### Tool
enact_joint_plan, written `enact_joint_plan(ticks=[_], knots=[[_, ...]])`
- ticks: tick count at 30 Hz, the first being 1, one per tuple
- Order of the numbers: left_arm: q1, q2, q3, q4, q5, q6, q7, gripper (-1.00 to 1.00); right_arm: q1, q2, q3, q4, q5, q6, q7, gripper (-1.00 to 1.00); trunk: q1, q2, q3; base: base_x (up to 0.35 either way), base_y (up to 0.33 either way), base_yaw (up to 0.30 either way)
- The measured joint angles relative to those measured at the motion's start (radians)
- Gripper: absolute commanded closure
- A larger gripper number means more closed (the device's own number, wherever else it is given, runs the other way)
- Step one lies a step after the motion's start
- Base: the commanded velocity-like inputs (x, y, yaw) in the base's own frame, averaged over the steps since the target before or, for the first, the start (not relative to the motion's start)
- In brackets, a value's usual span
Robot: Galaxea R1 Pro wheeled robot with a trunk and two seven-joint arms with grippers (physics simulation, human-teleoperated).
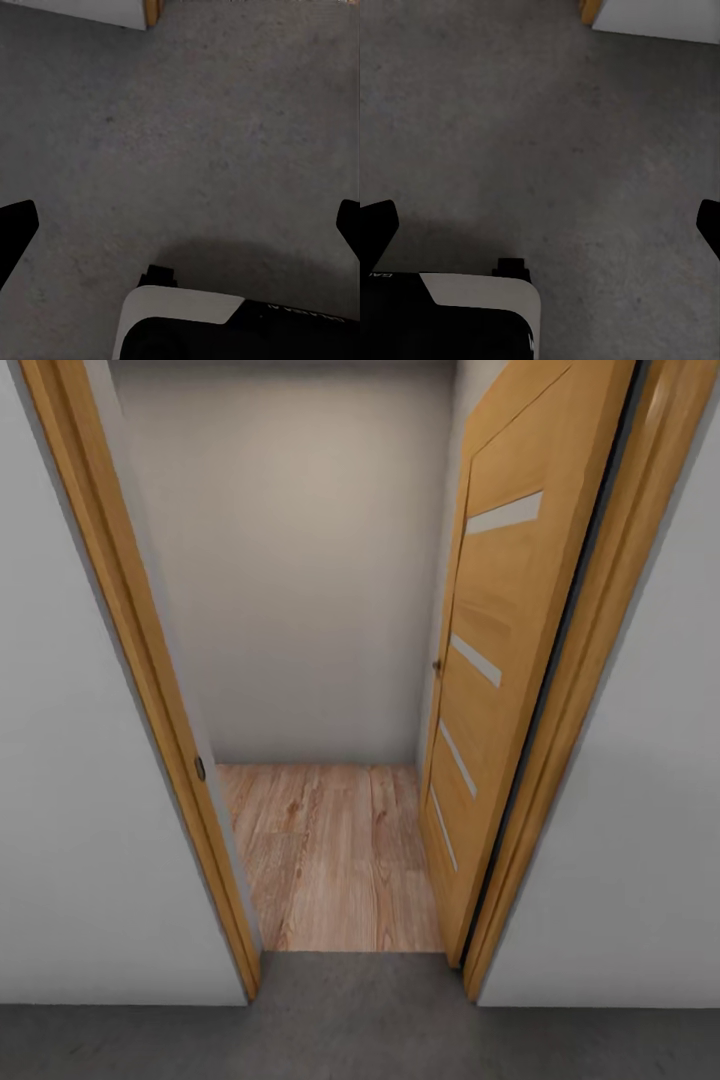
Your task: Move the two storage containers from the living room to the garage. In the garage, place one container on the floor and stack the other container on top of it (either order is fine).
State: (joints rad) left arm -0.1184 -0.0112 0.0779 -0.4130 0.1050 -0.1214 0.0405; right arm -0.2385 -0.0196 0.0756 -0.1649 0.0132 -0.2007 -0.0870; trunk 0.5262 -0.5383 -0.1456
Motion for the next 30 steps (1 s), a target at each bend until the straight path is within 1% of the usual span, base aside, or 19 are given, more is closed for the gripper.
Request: enact_joint_plan(ticks=[2,6,13,30], knots=[[0.000,0.000,0.000,0.000,0.000,0.000,0.000,-1.00,0.000,0.000,0.000,0.000,0.000,0.000,0.000,-1.00,0.000,0.000,0.000,0.007,0.000,0.000],[0.001,0.001,0.000,0.003,0.000,0.000,0.000,-1.00,0.000,0.000,0.000,0.000,0.001,0.000,0.000,-1.00,0.000,0.000,0.000,0.250,0.000,0.000],[0.000,0.001,-0.003,0.031,0.000,-0.001,0.000,-1.00,0.000,0.000,-0.001,0.000,-0.001,0.000,0.000,-1.00,-0.001,0.000,0.000,0.319,0.000,0.000],[0.001,0.001,-0.002,0.033,-0.003,-0.003,0.000,-1.00,0.000,0.000,-0.001,0.000,-0.001,0.000,0.000,-1.00,-0.001,0.000,0.000,0.328,0.000,0.000]])
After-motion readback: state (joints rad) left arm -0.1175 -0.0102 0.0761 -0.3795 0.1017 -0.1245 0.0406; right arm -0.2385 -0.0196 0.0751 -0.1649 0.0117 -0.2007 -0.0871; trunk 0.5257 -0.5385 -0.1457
